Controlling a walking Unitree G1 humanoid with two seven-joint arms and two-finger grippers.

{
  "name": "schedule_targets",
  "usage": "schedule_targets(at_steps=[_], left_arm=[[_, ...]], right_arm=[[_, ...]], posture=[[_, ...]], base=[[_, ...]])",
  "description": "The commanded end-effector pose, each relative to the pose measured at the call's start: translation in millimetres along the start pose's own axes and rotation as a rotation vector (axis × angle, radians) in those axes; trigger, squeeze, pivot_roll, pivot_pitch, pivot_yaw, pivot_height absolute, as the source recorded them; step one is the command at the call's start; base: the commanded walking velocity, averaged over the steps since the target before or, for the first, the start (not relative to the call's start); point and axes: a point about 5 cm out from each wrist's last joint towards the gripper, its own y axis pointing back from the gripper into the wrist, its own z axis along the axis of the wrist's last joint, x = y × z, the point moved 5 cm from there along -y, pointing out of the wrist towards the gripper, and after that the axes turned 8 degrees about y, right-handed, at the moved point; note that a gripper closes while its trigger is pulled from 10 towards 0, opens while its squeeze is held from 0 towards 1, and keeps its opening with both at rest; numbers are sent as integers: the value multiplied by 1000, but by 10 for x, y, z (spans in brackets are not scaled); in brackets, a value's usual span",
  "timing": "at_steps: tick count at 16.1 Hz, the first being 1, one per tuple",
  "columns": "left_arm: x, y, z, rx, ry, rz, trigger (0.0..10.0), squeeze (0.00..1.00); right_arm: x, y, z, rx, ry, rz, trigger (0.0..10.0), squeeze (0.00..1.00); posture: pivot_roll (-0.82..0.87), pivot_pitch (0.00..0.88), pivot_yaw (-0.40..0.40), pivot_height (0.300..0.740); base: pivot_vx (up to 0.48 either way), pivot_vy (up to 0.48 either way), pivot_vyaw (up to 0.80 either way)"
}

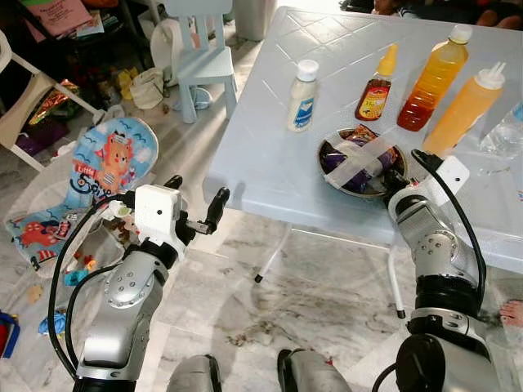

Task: Restocking fridge

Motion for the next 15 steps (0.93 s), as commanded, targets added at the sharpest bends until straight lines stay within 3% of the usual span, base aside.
schedule_targets(at_steps=[1, 4, 9, 12, 15], left_arm=[[-12, 2, 1, 3, -17, -4, 10000, 0], [-19, 1, 6, -1, -14, -4, 10000, 0], [-13, -2, -2, 0, -8, -4, 10000, 0], [-8, 5, -56, 9, 5, 25, 10000, 0], [138, 7, -192, 56, 3, 148, 10000, 0]], right_arm=[[86, -19, -225, 93, -39, 20, 235, 0], [71, -19, -300, 124, -89, 6, 0, 0], [94, -9, -316, 139, -98, 21, 0, 0], [211, 50, -209, 41, 44, 68, 0, 0], [418, 140, -138, -74, 172, 154, 0, 0]], posture=[[-14, 137, 17, 740], [-14, 137, 15, 740], [-24, 135, 10, 740], [-26, 119, 4, 740], [-29, 99, -2, 740]], base=[[0, 0, 0], [0, 0, 0], [0, 0, 0], [0, 0, 0], [0, 0, 0]])
